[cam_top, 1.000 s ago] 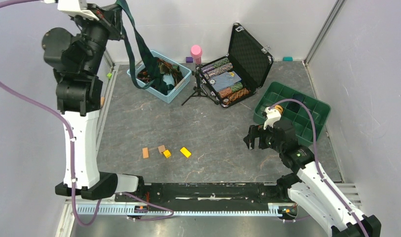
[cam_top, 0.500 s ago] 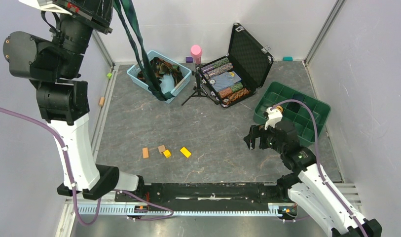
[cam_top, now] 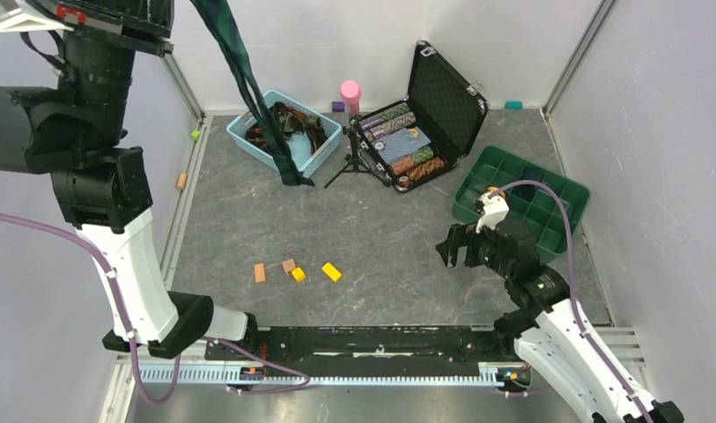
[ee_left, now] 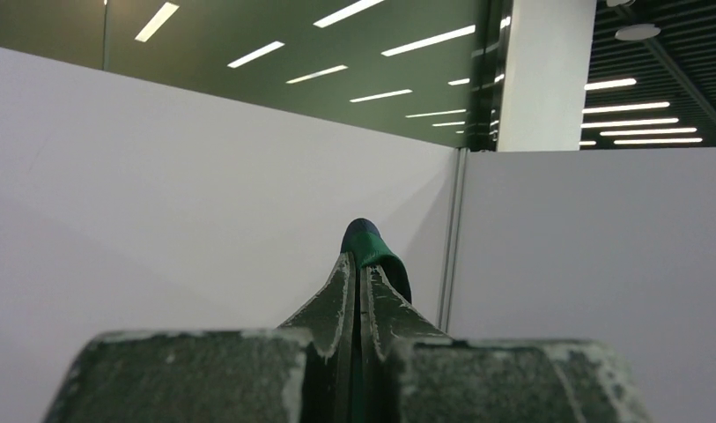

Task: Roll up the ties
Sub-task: Flatten out the tie at the center of the board.

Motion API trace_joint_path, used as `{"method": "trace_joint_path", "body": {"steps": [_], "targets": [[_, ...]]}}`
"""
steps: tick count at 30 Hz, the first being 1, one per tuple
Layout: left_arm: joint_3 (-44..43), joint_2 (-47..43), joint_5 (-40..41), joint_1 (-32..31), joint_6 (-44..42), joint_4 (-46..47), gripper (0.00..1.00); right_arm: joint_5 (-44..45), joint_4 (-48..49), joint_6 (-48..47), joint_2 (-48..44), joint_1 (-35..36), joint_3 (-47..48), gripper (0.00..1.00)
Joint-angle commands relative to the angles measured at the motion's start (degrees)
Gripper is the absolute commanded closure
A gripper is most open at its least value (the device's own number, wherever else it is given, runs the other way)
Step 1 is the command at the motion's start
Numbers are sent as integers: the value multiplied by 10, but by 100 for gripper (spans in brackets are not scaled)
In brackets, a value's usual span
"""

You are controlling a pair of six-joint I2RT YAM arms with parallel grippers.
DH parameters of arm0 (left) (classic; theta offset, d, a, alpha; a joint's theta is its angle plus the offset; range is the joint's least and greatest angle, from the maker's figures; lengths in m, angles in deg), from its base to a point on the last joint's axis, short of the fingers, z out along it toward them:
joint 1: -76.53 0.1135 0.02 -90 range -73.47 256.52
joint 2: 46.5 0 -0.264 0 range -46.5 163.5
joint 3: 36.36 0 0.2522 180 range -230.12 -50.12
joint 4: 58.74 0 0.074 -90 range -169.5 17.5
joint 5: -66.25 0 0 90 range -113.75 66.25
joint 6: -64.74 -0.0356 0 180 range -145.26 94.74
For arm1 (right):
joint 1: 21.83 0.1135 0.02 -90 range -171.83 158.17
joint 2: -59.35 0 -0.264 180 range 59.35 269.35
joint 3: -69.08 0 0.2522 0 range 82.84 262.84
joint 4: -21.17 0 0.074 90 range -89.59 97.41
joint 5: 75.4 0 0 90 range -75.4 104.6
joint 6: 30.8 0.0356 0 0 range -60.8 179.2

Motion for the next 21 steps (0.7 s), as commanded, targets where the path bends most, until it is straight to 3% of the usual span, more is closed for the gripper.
{"method": "trace_joint_path", "body": {"steps": [1, 12, 21], "targets": [[-17, -17, 0, -3, 67, 66, 98, 5, -3, 6, -16, -1, 2, 1], [-32, -33, 20, -2, 74, 62, 98, 0, -3, 9, -29, -1, 5, 1], [20, -39, -1, -2, 99, 59, 98, 12, -15, -11, -42, -1, 18, 1]]}}
